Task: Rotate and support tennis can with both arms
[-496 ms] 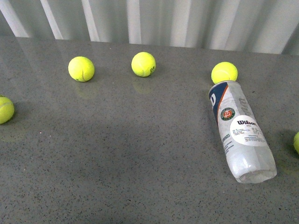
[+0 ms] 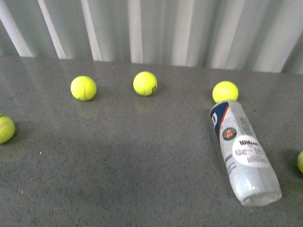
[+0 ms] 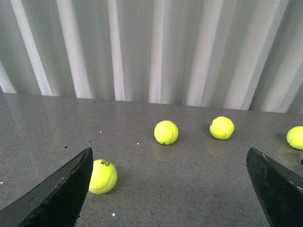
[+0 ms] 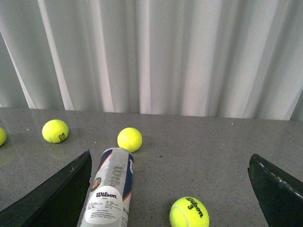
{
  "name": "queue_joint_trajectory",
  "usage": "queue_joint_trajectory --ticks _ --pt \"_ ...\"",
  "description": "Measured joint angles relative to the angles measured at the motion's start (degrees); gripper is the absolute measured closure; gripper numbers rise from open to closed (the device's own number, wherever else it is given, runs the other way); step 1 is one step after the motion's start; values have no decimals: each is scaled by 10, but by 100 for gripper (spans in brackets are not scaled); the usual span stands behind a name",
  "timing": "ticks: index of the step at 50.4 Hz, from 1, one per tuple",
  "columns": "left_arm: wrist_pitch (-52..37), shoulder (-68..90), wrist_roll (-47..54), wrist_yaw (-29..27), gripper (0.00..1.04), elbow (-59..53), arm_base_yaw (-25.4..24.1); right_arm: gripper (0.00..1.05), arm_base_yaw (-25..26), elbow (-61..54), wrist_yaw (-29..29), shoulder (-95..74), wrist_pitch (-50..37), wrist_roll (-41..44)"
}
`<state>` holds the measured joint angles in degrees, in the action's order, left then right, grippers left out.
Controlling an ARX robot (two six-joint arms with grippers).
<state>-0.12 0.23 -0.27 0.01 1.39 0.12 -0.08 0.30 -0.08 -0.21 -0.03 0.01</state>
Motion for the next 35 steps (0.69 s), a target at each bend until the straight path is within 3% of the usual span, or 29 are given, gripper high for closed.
queue_joint_trajectory --ticks 26,29,33,35 --pt "0 0 0 0 7 0 0 7 4 3 -11 -6 10 -8" --pt "0 0 0 0 7 0 0 7 27 19 -53 -47 25 -49" --pt "0 0 0 0 7 0 0 7 55 52 -54 -162 -44 -97" --pt "0 0 0 0 7 0 0 7 52 95 -23 -253 -59 -108"
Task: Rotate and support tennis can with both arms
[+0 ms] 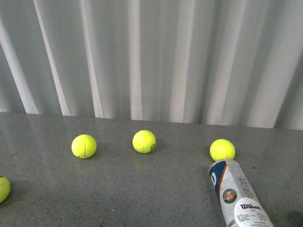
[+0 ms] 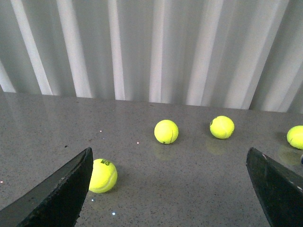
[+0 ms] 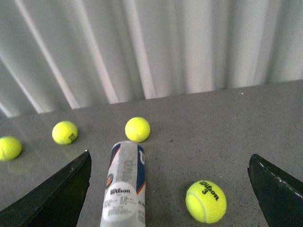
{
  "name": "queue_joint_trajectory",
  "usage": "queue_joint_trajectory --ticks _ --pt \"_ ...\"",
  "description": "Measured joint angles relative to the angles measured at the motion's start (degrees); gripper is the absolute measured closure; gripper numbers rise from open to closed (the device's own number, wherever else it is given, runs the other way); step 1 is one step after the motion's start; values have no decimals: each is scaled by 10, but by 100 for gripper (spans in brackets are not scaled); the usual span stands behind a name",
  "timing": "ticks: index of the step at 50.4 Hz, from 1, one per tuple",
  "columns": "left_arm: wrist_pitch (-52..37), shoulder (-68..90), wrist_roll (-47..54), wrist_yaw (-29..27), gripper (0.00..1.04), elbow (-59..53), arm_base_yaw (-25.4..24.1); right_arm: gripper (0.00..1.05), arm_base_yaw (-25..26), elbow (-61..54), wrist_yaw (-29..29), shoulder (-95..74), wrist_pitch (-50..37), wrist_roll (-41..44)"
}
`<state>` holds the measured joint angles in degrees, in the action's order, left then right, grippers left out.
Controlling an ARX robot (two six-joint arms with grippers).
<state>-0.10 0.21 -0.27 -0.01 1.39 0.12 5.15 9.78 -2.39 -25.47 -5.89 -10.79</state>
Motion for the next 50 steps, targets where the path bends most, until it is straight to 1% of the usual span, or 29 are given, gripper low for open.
queue_joint_trajectory --ticks 4,7,9,12,16,23,31,44,50 --pt "0 0 0 0 7 0 0 7 -31 90 15 -194 -17 -5" --pt "1 0 0 0 7 0 0 7 -55 171 -6 -344 47 -17" --pt "1 0 0 0 7 0 0 7 -69 213 -9 -433 81 -21" --pt "1 0 0 0 7 0 0 7 -92 263 -2 -550 91 -21" --pt "1 0 0 0 7 0 0 7 -109 318 1 -649 95 -21" --pt "1 0 0 0 7 0 0 7 -120 365 -1 -724 102 -21" --pt "1 0 0 0 7 0 0 7 -131 391 -9 -775 99 -27" --pt "1 0 0 0 7 0 0 7 -153 426 -39 -854 79 -35" --pt "1 0 0 0 7 0 0 7 -160 459 -39 -897 75 -41"
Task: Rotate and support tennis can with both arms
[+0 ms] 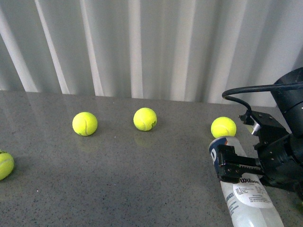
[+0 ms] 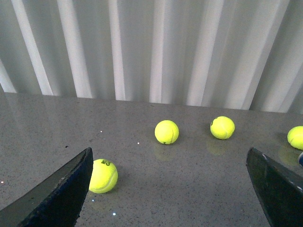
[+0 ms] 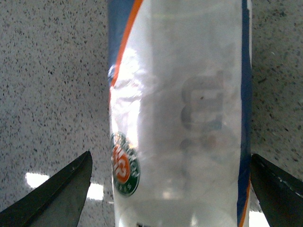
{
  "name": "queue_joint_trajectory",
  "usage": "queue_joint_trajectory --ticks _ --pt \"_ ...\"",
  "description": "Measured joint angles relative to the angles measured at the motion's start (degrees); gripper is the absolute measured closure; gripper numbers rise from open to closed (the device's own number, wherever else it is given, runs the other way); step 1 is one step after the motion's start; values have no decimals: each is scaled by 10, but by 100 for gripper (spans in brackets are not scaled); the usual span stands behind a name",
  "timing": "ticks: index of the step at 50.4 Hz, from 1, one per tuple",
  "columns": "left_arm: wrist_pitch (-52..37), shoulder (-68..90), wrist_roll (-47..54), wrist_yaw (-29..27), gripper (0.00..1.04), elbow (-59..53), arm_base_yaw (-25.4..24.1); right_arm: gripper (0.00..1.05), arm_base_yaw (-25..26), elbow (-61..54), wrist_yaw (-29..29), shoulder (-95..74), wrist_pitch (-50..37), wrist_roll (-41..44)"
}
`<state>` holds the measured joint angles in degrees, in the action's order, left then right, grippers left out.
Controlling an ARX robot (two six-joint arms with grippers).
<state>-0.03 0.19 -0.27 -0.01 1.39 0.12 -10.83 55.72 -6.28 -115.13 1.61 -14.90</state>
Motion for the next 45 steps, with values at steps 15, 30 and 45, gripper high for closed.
queue_joint_trajectory --ticks 15,30,45 --pt "0 0 0 0 7 0 0 40 -7 46 -17 -51 -17 20" --pt "0 0 0 0 7 0 0 76 -46 10 -104 33 -71 283" --pt "0 0 0 0 7 0 0 94 -124 96 -88 -41 -63 688"
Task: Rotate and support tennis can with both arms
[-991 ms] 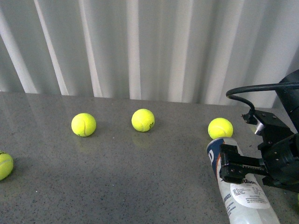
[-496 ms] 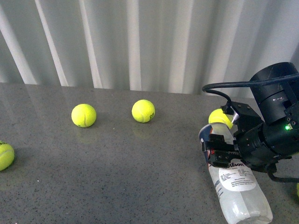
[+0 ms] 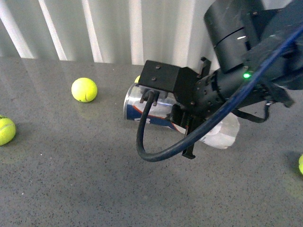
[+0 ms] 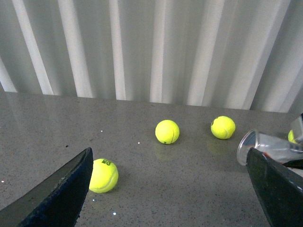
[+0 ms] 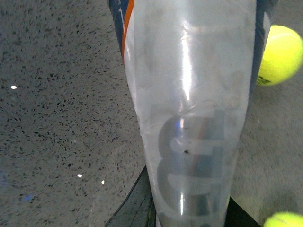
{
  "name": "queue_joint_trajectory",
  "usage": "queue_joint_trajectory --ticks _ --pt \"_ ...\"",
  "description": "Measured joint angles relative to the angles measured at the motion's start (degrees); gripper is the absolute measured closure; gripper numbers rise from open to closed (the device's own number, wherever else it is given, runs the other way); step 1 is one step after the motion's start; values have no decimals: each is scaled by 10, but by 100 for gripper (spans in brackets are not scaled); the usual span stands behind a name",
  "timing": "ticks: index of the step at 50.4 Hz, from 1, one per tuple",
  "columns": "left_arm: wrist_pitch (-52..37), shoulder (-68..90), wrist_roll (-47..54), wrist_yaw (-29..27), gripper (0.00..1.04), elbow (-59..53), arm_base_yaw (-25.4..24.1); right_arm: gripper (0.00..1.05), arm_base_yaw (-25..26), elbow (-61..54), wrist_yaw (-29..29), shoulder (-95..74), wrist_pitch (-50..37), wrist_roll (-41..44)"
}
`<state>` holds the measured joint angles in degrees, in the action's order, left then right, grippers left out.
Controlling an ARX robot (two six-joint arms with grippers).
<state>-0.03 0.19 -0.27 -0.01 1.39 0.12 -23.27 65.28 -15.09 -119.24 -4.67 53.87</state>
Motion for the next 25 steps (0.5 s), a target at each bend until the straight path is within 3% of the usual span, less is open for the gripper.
queue_joint_trajectory --ticks 6,21,25 --pt "0 0 0 0 7 0 0 98 -13 78 -5 -72 31 64" --pt "0 0 0 0 7 0 0 99 -22 132 -12 -121 40 89" --pt "0 0 0 0 7 0 0 90 -22 126 -14 -124 14 86"
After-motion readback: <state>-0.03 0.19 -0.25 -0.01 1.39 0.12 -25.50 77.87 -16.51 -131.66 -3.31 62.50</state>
